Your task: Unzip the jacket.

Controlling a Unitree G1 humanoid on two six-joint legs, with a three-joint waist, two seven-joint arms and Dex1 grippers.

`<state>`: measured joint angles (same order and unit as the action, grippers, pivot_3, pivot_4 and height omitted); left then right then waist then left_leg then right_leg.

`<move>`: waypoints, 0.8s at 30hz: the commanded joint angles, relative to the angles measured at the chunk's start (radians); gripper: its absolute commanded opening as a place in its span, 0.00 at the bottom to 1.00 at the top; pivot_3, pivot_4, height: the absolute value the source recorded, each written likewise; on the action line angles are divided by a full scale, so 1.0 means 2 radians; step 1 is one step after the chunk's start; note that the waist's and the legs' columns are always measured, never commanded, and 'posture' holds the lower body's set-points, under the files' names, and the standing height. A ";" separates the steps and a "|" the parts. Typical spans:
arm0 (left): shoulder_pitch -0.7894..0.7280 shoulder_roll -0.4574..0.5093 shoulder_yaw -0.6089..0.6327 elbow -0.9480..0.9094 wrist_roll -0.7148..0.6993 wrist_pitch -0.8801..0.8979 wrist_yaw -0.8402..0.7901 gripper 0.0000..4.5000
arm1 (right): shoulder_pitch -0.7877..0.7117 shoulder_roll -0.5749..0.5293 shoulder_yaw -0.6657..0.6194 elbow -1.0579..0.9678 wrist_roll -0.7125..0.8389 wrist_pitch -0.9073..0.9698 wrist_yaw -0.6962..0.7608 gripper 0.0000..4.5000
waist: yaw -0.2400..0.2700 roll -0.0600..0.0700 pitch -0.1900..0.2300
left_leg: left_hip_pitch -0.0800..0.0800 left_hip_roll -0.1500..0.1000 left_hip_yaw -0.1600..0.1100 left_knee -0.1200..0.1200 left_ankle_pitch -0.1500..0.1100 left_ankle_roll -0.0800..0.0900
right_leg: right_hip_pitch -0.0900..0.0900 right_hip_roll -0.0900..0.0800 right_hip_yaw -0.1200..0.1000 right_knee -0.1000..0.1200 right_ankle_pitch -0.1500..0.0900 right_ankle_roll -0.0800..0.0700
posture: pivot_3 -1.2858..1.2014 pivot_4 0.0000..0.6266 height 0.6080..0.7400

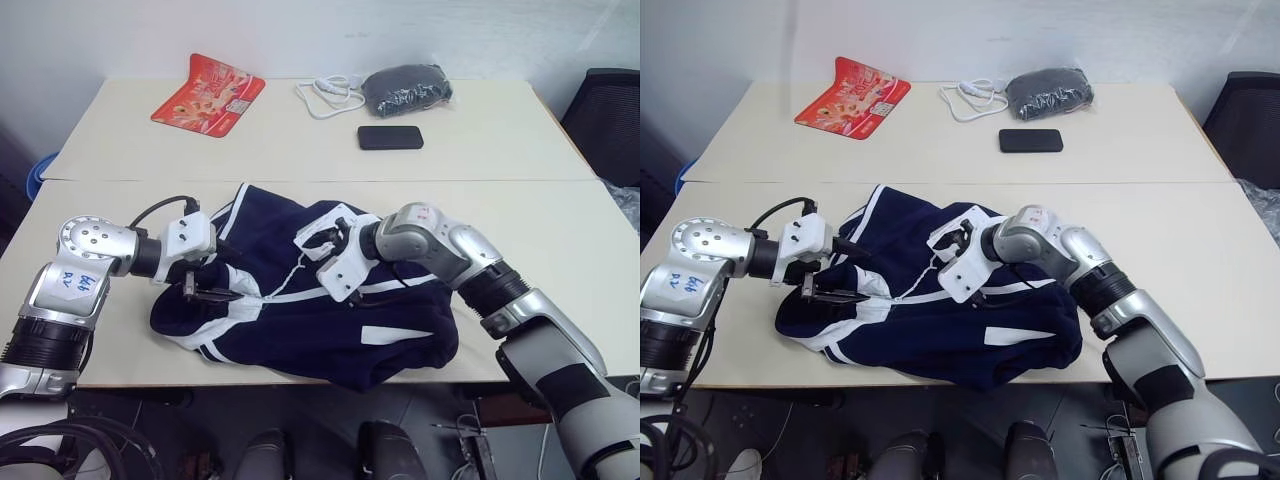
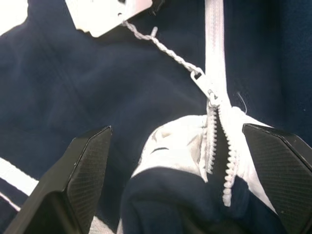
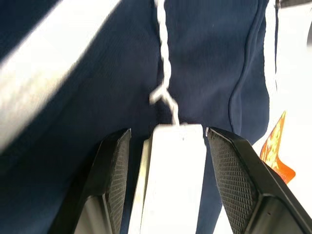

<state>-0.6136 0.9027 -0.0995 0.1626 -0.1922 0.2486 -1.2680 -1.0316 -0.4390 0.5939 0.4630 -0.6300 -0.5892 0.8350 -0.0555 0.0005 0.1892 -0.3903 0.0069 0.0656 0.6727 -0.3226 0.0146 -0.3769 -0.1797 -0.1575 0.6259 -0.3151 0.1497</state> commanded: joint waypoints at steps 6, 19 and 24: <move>-0.004 -0.002 0.005 -0.001 0.005 -0.011 -0.002 1.00 | -0.013 0.048 0.024 0.022 -0.027 0.001 -0.031 0.57 | -0.001 0.000 0.000 | 0.000 0.000 0.000 0.000 0.000 0.000 | 0.000 0.000 0.000 0.000 0.000 0.000 | 0.52 0.24 1.00; 0.013 -0.003 0.006 -0.011 0.006 -0.015 0.002 1.00 | -0.048 0.063 0.033 0.124 -0.036 -0.031 -0.064 0.01 | -0.002 0.000 0.000 | 0.001 0.001 0.000 0.000 0.000 0.000 | 0.000 0.001 0.001 0.000 0.000 0.000 | 0.52 0.24 1.00; 0.004 -0.021 -0.009 -0.012 0.006 -0.014 -0.006 1.00 | -0.022 0.035 0.014 0.065 0.011 -0.016 -0.005 0.01 | 0.001 0.000 0.000 | 0.001 0.001 0.000 0.001 0.000 0.000 | 0.000 0.001 0.001 0.000 0.000 0.000 | 0.52 0.24 1.00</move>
<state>-0.5864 0.8646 -0.1107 0.1679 -0.1813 0.2284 -1.2716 -1.0957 -0.3485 0.6511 0.6521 -0.6559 -0.6290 0.7749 -0.0545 0.0005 0.1892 -0.3895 0.0094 0.0652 0.6744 -0.3225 0.0142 -0.3760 -0.1777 -0.1563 0.6268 -0.3151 0.1497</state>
